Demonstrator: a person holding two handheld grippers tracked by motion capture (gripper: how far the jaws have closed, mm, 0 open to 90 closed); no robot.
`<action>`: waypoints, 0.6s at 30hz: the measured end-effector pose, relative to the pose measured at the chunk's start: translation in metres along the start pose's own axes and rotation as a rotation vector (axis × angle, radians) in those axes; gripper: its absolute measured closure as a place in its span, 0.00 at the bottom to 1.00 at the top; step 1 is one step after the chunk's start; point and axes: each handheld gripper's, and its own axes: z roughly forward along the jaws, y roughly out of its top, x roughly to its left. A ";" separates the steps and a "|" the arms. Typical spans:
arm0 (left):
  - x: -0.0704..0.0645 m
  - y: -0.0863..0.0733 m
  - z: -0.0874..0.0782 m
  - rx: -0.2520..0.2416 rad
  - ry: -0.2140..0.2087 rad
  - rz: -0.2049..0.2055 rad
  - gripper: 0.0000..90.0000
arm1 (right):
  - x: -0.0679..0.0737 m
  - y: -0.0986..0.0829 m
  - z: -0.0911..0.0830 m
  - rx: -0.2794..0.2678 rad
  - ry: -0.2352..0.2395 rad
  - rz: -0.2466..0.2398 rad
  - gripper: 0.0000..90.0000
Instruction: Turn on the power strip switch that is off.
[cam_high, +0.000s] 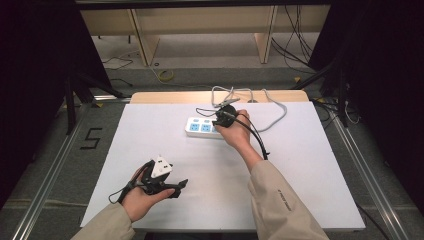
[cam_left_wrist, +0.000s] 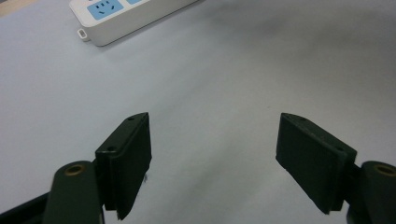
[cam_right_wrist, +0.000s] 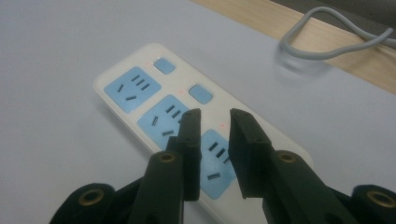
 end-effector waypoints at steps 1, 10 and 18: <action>0.000 0.000 0.000 0.000 0.000 0.000 0.29 | 0.000 -0.001 -0.002 -0.002 0.002 0.002 0.82; 0.001 0.000 0.000 0.001 0.004 0.000 0.29 | -0.004 -0.012 -0.019 -0.019 0.017 0.003 0.76; 0.001 0.000 0.000 0.005 0.006 0.000 0.29 | -0.010 -0.022 -0.037 -0.033 0.028 0.005 0.73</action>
